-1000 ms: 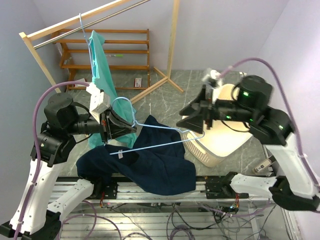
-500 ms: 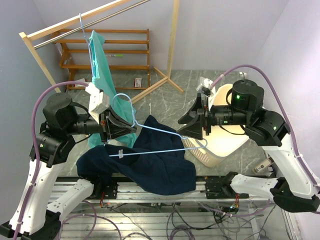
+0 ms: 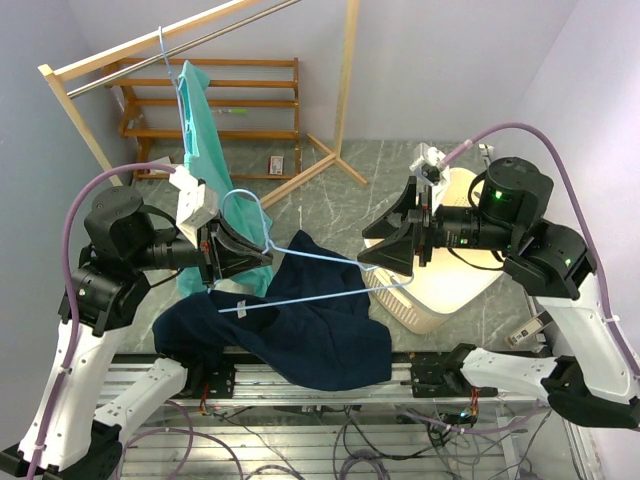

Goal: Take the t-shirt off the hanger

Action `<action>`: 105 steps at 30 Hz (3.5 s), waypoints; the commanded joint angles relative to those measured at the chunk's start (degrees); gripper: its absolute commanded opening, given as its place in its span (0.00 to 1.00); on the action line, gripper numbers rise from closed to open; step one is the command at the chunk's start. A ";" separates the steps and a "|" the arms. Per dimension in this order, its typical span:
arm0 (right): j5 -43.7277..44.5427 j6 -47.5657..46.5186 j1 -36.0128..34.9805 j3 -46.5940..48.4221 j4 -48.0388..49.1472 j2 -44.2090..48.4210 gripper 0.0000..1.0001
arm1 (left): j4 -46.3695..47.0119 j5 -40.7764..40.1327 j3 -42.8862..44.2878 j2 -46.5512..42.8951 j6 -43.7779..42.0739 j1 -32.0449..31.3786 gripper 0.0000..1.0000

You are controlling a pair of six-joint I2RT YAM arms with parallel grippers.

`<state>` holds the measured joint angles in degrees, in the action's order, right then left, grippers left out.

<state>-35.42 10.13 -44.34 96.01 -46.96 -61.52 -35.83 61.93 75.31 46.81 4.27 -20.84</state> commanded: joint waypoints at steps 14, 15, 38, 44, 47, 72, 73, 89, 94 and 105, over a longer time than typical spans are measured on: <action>-7.47 0.89 0.01 -2.45 1.61 -0.68 0.51 | 4.90 -1.51 1.01 0.70 2.23 -0.17 0.07; -7.44 0.58 0.04 -2.52 1.33 -0.88 0.51 | 5.40 -1.61 1.18 0.85 2.45 -0.18 0.07; 24.90 -0.53 0.02 4.34 -18.72 4.63 0.00 | 3.84 -31.36 -2.30 -6.51 7.86 -0.17 0.64; 37.10 1.65 0.01 2.06 -10.32 3.10 0.00 | 10.53 -52.70 -16.67 -24.85 15.41 -0.17 0.61; 40.82 0.07 0.04 1.02 -0.50 -0.65 0.00 | 10.01 -61.65 -21.80 -33.54 17.86 -0.17 0.58; 40.77 -4.15 1.93 25.30 34.80 -38.25 0.00 | -7.31 -80.56 -27.16 -46.79 27.94 -0.23 0.48; 39.77 -3.11 2.53 26.39 34.27 -39.50 0.00 | -7.65 -80.76 -27.12 -46.79 28.28 -0.25 0.47; 18.70 2.90 5.93 6.94 31.40 -28.28 0.66 | -9.76 -83.35 -26.94 -46.78 30.77 -2.74 0.45; 10.49 3.63 4.88 -10.09 31.66 -14.89 0.84 | -9.71 -83.38 -26.86 -46.78 30.80 -3.06 0.45; 39.78 9.14 -25.26 -35.86 30.44 -15.10 0.88 | -10.27 -83.71 -26.64 -46.78 31.30 -3.24 0.45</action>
<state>-11.16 15.29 -64.40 64.95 -14.04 -72.55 -45.98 -20.43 48.23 0.32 34.98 -23.49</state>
